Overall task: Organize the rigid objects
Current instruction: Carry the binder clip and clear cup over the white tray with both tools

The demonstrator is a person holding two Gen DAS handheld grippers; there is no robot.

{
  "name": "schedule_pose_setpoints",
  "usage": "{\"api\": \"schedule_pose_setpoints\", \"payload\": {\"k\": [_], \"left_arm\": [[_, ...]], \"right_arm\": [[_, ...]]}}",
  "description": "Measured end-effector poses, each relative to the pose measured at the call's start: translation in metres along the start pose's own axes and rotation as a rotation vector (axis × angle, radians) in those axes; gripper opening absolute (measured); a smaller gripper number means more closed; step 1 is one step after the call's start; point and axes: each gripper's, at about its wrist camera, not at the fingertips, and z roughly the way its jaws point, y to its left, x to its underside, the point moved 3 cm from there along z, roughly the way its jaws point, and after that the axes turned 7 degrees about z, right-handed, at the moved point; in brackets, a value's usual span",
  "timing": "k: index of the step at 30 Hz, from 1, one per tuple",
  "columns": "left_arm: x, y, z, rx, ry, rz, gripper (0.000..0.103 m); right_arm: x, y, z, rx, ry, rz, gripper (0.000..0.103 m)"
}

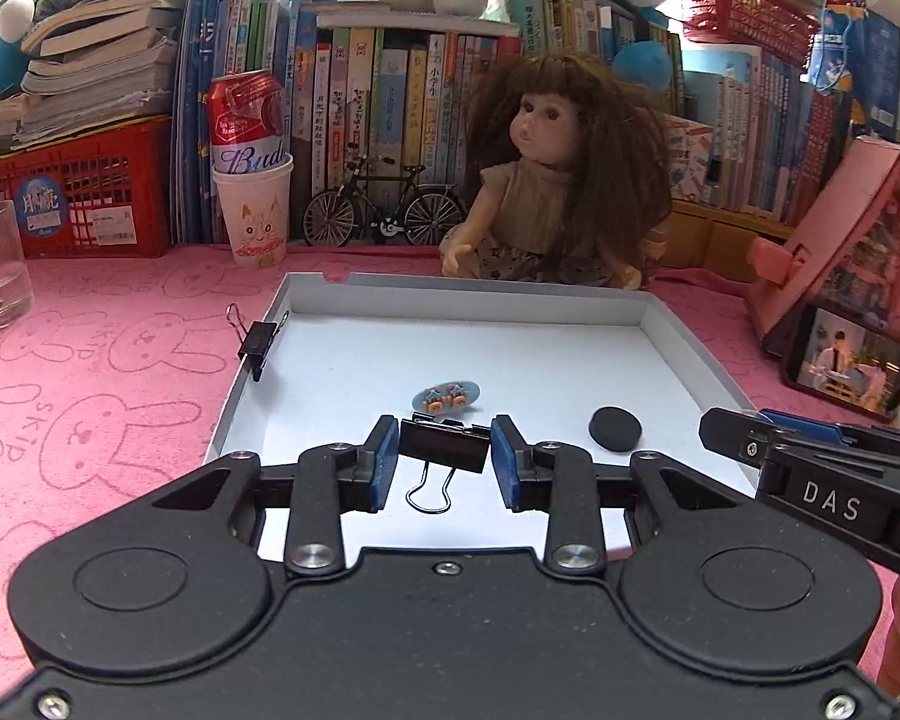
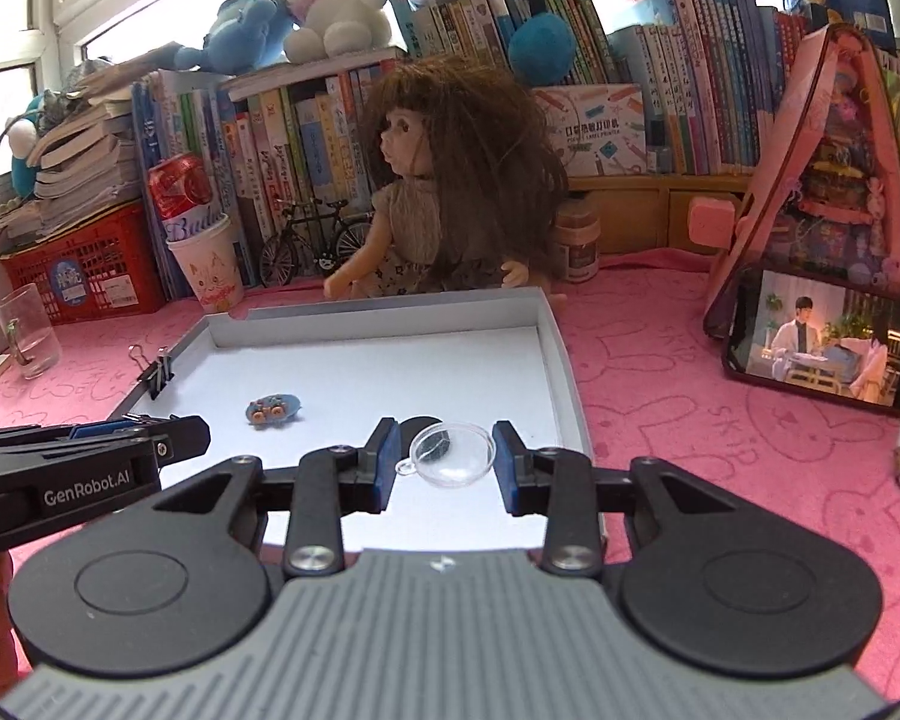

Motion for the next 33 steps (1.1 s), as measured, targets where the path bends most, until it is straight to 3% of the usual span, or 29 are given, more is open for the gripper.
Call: {"api": "schedule_pose_setpoints", "payload": {"k": [11, 27, 33], "left_arm": [[-0.013, -0.015, 0.037, -0.062, -0.020, 0.059, 0.032], [-0.005, -0.010, 0.061, -0.074, 0.039, 0.044, 0.032], [-0.001, -0.006, 0.070, -0.076, 0.102, 0.022, 0.032]], "right_arm": [[-0.005, 0.002, 0.035, 0.012, 0.021, 0.018, 0.038], [0.002, 0.004, 0.059, 0.046, 0.076, 0.012, 0.038], [0.004, 0.004, 0.062, 0.066, 0.091, -0.005, 0.038]]}}
